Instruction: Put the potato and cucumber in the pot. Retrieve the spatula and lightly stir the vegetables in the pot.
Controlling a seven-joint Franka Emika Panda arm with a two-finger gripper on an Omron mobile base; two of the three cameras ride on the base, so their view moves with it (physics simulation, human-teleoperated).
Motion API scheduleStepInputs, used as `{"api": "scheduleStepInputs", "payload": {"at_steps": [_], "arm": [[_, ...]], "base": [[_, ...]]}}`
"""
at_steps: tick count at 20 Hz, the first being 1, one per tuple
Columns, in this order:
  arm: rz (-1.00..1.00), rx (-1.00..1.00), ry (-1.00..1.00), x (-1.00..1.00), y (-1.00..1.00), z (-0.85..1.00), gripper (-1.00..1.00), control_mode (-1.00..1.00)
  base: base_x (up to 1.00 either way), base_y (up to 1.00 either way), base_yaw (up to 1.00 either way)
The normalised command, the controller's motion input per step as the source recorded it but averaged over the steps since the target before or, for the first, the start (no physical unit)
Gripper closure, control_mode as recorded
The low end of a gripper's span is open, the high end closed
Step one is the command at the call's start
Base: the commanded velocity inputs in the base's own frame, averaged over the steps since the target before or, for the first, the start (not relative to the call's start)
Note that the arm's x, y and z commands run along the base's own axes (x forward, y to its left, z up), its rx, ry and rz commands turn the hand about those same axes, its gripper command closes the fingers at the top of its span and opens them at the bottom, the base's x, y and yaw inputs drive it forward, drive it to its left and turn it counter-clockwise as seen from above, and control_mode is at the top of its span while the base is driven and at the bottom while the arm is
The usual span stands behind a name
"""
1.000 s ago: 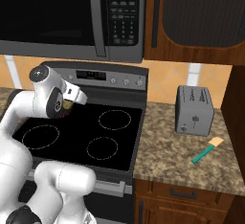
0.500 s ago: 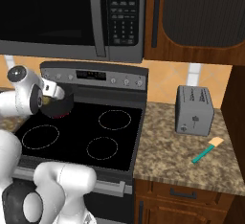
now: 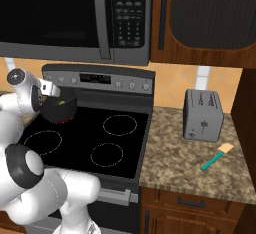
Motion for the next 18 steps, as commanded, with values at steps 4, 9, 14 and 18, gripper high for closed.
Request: {"api": "scheduleStepInputs", "payload": {"at_steps": [4, 9, 14, 18], "arm": [[0.0, -0.07, 0.0, 0.41, 0.32, -0.31, 1.0, -1.0], [0.0, -0.06, 0.0, 0.52, 0.2, -0.33, 1.0, -1.0], [0.0, 0.0, 0.0, 0.6, 0.14, -0.24, 1.0, -1.0], [0.0, -0.03, 0.0, 0.39, 0.18, -0.46, 1.0, -1.0]], "base": [[0.0, 0.0, 0.0], [0.0, 0.0, 0.0], [0.0, 0.0, 0.0], [0.0, 0.0, 0.0]]}}
